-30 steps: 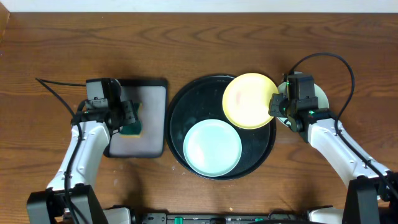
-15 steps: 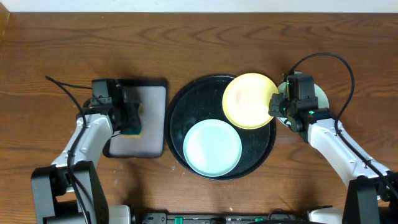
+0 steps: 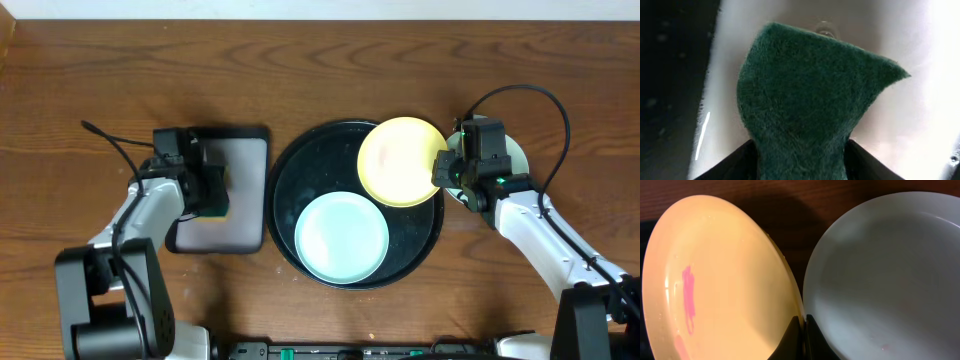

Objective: Clean dirty plates on tray and stack at the side

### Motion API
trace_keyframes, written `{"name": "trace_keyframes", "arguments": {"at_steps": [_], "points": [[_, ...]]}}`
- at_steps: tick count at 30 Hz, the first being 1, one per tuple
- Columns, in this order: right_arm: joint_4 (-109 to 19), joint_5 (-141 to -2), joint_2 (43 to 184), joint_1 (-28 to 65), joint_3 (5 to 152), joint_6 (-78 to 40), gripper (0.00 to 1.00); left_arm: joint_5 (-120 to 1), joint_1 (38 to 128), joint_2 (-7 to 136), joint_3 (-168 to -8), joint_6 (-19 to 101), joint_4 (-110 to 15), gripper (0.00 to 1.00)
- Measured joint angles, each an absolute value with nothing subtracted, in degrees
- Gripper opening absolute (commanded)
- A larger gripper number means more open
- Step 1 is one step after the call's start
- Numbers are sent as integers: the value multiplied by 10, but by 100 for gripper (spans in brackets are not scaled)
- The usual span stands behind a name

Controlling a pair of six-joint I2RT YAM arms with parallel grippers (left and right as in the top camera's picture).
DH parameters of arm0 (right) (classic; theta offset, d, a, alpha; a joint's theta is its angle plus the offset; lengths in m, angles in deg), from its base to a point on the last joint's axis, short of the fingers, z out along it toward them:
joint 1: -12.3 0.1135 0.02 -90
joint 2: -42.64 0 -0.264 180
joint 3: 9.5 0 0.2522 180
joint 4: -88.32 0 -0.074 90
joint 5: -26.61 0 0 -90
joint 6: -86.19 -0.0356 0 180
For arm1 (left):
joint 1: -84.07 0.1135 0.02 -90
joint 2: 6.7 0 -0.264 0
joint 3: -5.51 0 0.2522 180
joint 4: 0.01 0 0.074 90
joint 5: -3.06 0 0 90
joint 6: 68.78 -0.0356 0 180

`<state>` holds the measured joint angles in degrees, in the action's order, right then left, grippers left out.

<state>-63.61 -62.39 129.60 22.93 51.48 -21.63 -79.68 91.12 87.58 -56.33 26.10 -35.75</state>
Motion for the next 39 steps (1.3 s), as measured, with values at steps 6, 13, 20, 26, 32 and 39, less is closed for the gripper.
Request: {"name": "trace_keyframes", "arguments": {"at_steps": [6,13,20,26,32,39], "points": [[-636,-624,1296,229,515,-217,1,-792,911,879,-563,263,-354,28],[-636,-624,1296,229,515,-217,1,-787,910,872,-563,261,-357,11],[-636,-624,1296,229,515,-217,1,-794,911,757,-563,261,-385,8],[-636,-624,1296,229,515,-216,1,-778,911,622,-563,272,-420,7],[-637,-626,1296,229,514,-216,1,-763,911,532,-563,283,-453,7],[-641,-650,1296,229,514,-216,1,-762,911,513,-563,289,-465,7]]}}
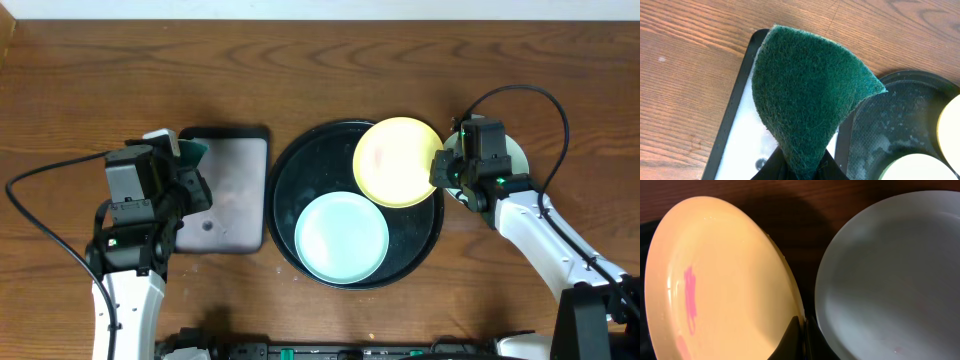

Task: Clean dirty plates on tray and stack at the side
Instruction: 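Lift the green sponge out of the basin with the left gripper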

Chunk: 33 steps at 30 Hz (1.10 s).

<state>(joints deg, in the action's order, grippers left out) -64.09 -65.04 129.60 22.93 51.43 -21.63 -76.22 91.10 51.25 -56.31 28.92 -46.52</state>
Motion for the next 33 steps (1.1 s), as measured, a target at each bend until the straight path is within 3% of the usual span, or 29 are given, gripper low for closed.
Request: {"name": "trace_keyframes", "arguments": {"at_steps": [8,11,12,14,16,19,33], "points": [[-641,-656,1296,229,514,-216,4,-761,911,527,-563,289,-465,7],[-641,-657,1296,229,514,-216,10,-761,911,535,-563,289,-465,8],[-641,-658,1296,229,514,-216,13,-761,911,537,-563,289,-465,7],[-641,-660,1296,229,514,-217,37,-761,911,544,-563,289,-465,7],[-641,-660,1296,229,514,-217,52,-761,911,550,-563,289,-465,7],[-641,-662,1296,232,514,-220,60,-761,911,558,-563,289,-465,7],[-641,-660,1296,234,514,-214,65,-761,911,574,-563,289,-465,8]]}}
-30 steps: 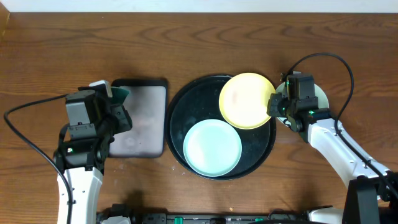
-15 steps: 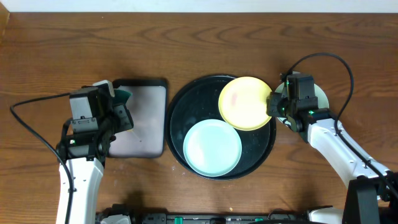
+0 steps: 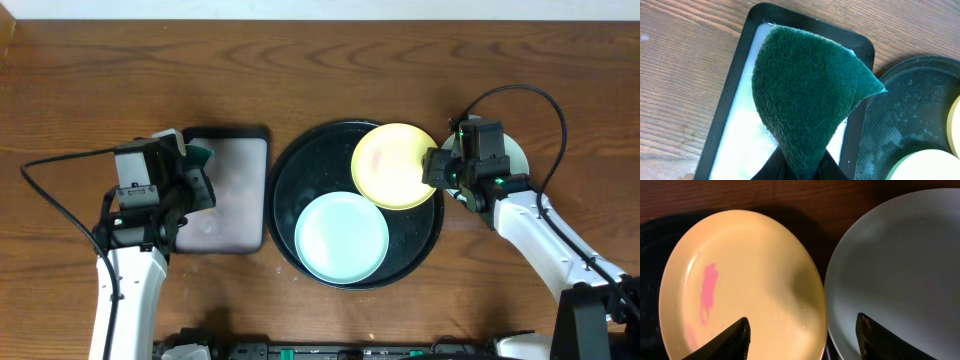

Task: Clean dirty plates on tray and stack at the side
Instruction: 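Lift the green sponge out of the basin with the left gripper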

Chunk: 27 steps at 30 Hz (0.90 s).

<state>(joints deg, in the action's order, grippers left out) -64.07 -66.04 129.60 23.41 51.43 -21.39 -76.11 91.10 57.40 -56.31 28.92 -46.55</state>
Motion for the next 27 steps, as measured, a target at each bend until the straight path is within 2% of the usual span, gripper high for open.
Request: {"name": "trace_keyframes", "arguments": {"at_steps": [8,12,20,25,27], "points": [[-639,-655,1296,234,514,-211,59,-761,911,589,-563,289,-465,8],[-636,-650,1296,234,514,-208,45,-761,911,596,-563,289,-464,7],[-640,-618,1314,234,514,-205,28,-761,911,603,-563,289,-453,7],[-661,-614,1344,234,514,-203,23,-761,911,603,-563,289,-453,7],[-665,-615,1353,234,514,-203,16,-761,911,603,-563,289,-453,8]]}}
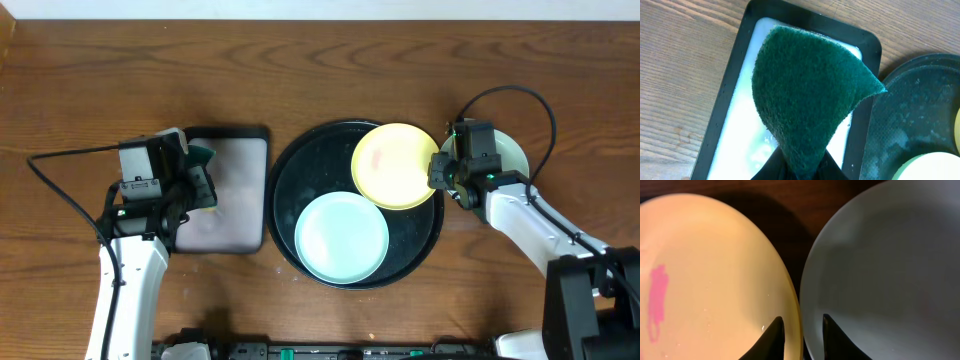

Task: Clean dirty plates on tray and stack at the side
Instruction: 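Lift the green sponge out of the basin with the left gripper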

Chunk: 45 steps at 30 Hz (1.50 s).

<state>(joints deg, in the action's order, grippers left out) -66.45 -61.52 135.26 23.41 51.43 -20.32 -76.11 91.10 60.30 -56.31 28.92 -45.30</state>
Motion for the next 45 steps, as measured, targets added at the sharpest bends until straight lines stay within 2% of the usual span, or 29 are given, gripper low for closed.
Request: {"name": "trace_keyframes", "arguments": {"at_steps": [2,14,17,25,31,33,45], "points": [[-666,-616,1356,234,514,-204,11,-761,911,603,-563,289,-453,7],[-671,-619,1357,234,514,-201,6,-761,911,603,-563,289,-453,7],[-673,-620,1361,234,514,-200,1,-761,911,603,-563,289,-453,8],[-675,-623,1363,234,514,-201,8,-761,911,603,-563,289,-450,7],[-676,-623,1364,234,514,-201,6,-761,911,603,-563,289,-448,8],[-679,-623,1368,234,514,-201,1,-761,911,603,-563,289,-448,7],[-707,-657,1372,234,514,-201,1,-761,911,603,-563,289,-412,8]]}}
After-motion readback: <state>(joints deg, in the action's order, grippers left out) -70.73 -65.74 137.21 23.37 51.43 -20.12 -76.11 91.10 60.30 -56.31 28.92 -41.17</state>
